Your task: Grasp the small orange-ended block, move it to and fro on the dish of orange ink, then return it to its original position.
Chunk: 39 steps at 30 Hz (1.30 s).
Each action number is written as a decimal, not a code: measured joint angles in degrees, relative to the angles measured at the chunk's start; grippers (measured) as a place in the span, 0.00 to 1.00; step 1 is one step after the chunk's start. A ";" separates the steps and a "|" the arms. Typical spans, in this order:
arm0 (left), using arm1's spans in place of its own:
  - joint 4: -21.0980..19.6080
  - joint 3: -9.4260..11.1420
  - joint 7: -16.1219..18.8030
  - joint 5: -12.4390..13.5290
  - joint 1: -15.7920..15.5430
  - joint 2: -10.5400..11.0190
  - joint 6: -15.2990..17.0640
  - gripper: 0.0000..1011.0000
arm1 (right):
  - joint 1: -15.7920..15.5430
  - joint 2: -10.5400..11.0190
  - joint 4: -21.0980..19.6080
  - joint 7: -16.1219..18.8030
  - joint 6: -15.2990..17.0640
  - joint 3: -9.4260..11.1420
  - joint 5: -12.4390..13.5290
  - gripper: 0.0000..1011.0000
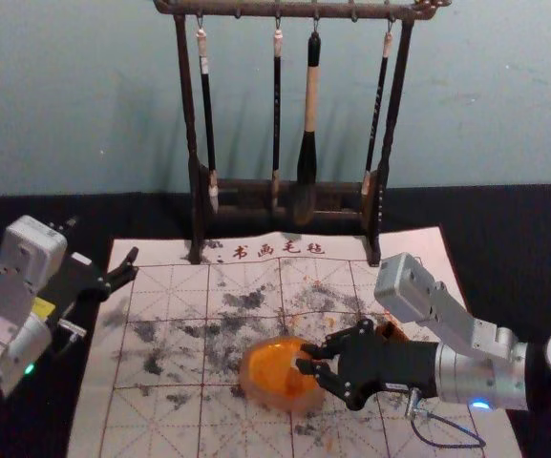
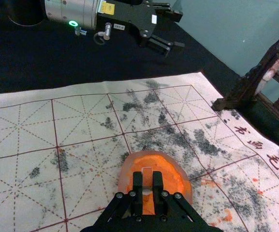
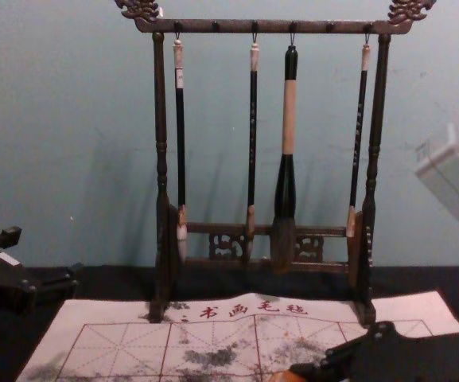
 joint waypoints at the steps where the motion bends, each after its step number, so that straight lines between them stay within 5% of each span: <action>1: 0.00 0.00 0.00 0.00 0.00 0.00 0.00 0.99 | 0.06 -0.01 0.00 -0.01 0.03 -0.10 -0.01 0.08; 39: 0.00 0.00 0.00 0.00 0.00 0.00 0.00 0.99 | 5.10 -3.53 4.07 -0.45 1.31 -3.63 -3.33 0.08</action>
